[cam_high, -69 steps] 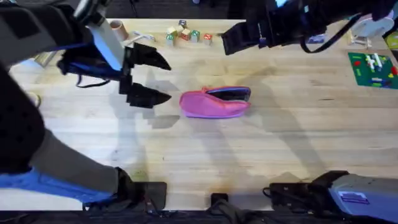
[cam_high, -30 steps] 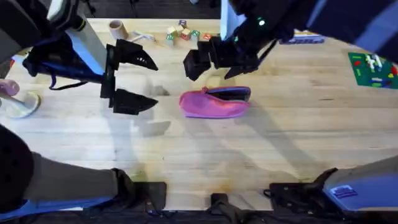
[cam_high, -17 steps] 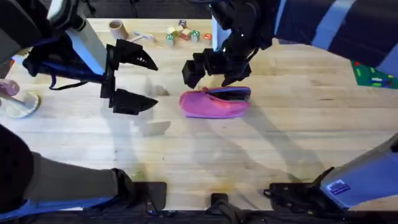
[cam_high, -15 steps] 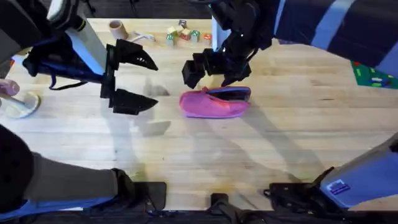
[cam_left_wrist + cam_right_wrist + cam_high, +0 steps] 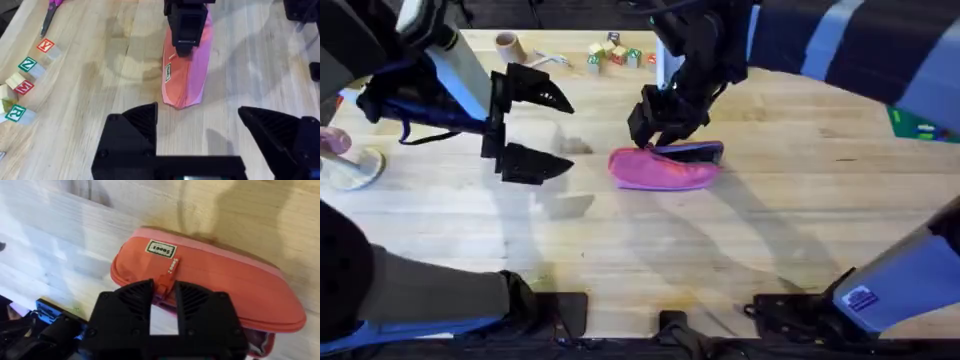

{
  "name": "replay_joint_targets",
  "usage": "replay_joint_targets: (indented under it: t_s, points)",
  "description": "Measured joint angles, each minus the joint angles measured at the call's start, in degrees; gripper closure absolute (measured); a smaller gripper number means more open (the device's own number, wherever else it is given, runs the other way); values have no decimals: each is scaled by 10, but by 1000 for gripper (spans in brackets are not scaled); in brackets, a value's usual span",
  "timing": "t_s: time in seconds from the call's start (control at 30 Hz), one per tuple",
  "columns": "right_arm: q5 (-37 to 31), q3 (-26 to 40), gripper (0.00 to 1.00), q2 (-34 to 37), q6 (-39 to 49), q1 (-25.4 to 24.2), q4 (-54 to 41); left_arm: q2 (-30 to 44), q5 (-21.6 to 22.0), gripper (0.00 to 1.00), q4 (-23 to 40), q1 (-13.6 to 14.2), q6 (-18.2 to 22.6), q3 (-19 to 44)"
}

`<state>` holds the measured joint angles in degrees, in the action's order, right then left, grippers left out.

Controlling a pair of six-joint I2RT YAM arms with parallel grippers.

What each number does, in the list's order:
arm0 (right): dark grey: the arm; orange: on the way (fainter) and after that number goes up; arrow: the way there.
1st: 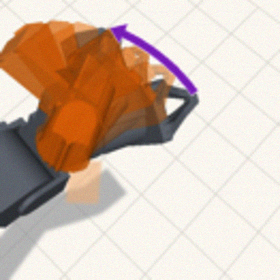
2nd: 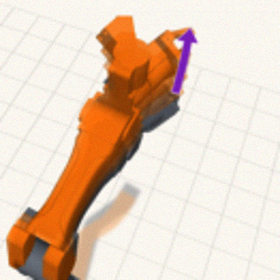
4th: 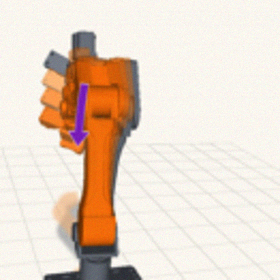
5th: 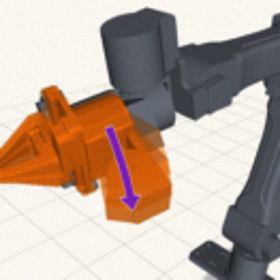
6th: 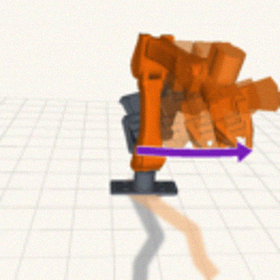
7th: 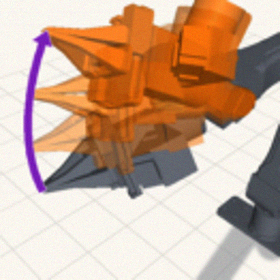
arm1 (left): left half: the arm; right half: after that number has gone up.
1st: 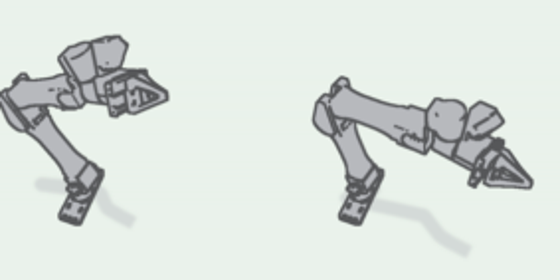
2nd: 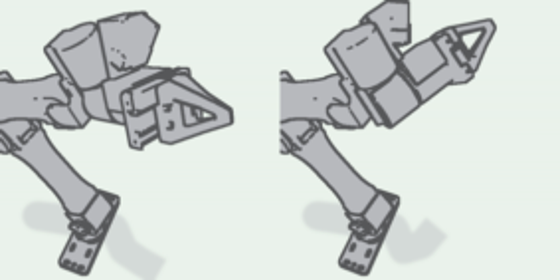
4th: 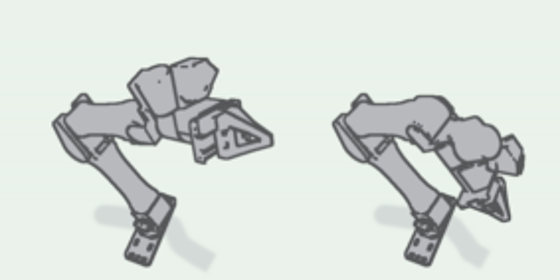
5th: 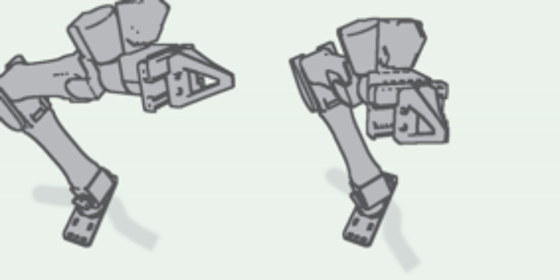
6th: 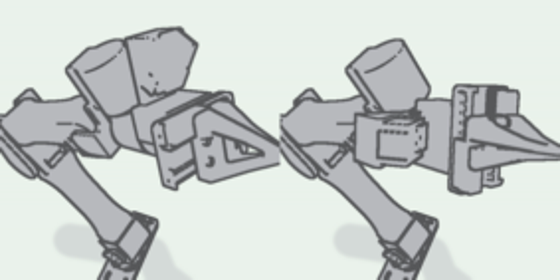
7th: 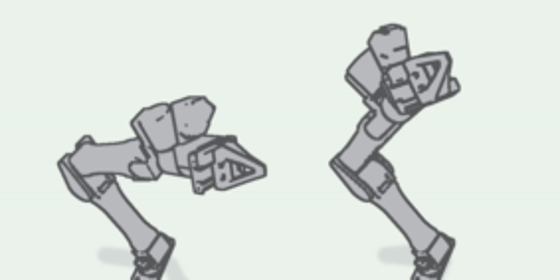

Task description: Unzip the bag, pick up the pens from the table one at a time and place them inside, then zip the bag closed.

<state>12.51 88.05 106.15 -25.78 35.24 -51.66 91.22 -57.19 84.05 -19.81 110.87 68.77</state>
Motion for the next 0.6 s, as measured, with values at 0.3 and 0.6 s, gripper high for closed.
replay_joint_targets:
  t_s: [0.3, 0.6]
  points:
    - [3, 0, 966, 0, -2, 0, -1, 0, 0, 6, 0, 0, 0, 0]
    - [4, 30, 970, 0, 5, 0, -8, 0, 0, 5, 0, 0, 0, 0]
